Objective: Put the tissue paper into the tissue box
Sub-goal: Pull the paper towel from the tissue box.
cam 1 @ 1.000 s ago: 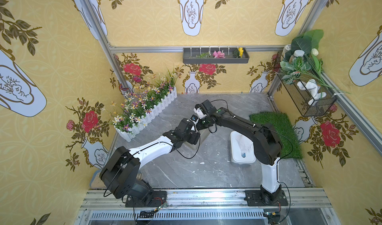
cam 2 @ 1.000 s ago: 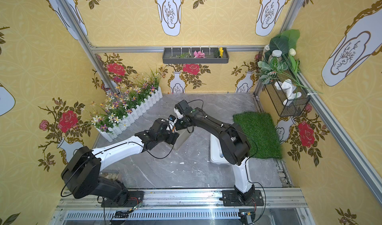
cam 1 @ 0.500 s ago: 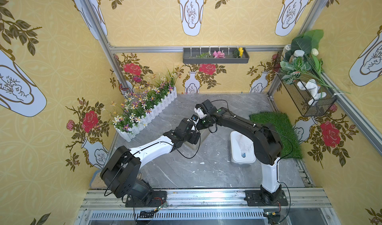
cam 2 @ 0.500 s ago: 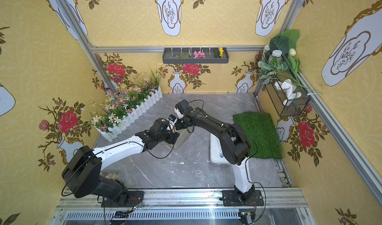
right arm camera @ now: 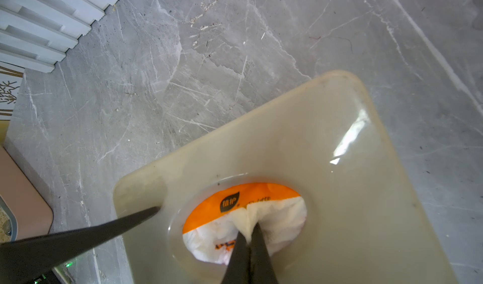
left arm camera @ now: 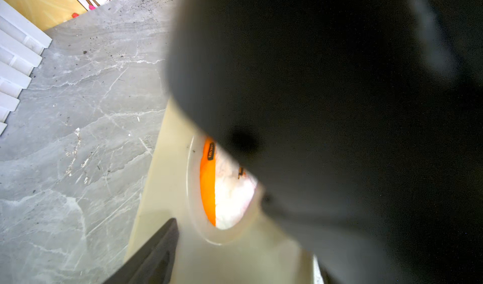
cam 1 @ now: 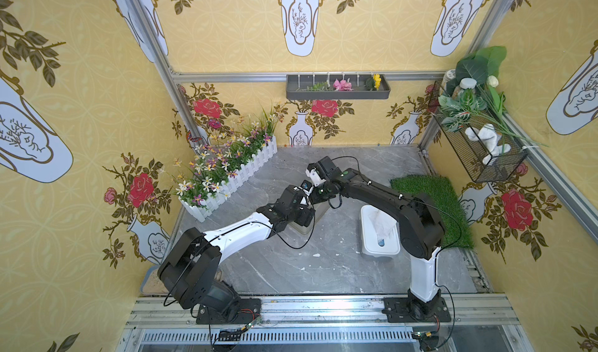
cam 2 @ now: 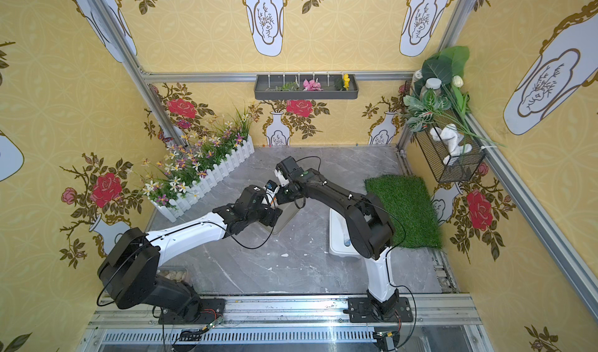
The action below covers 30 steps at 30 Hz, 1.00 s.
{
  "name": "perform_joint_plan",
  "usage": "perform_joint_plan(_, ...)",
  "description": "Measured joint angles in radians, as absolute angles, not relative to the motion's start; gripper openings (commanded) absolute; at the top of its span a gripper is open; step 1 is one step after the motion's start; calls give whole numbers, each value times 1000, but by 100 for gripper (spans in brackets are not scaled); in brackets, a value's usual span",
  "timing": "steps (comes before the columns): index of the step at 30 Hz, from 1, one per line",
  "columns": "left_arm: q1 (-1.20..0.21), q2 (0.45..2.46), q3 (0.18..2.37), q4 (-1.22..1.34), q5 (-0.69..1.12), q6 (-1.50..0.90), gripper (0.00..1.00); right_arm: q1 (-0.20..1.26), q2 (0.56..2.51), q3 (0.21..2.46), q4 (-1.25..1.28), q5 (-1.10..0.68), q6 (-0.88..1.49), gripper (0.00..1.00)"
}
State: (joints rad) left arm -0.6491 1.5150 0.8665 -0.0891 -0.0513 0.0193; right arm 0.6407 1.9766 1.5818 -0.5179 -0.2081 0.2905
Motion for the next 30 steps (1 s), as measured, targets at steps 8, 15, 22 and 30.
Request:
perform_joint_plan(8, -646, 1460, 846, -146, -67, 48, 87, 595, 1808, 1574, -412, -231, 345, 0)
perform_joint_plan(15, -624, 1368, 834, -352, -67, 4, 91, 595, 1768, 1594, -286, -240, 361, 6)
perform_joint_plan(22, -550, 1294, 885, -432, -70, -23, 93, 617, 1787, 1616, -353, -233, 336, 31)
perform_joint_plan(30, -471, 1340, 922, -449, -28, -23, 93, 679, 1754, 1562, -447, -147, 297, 33)
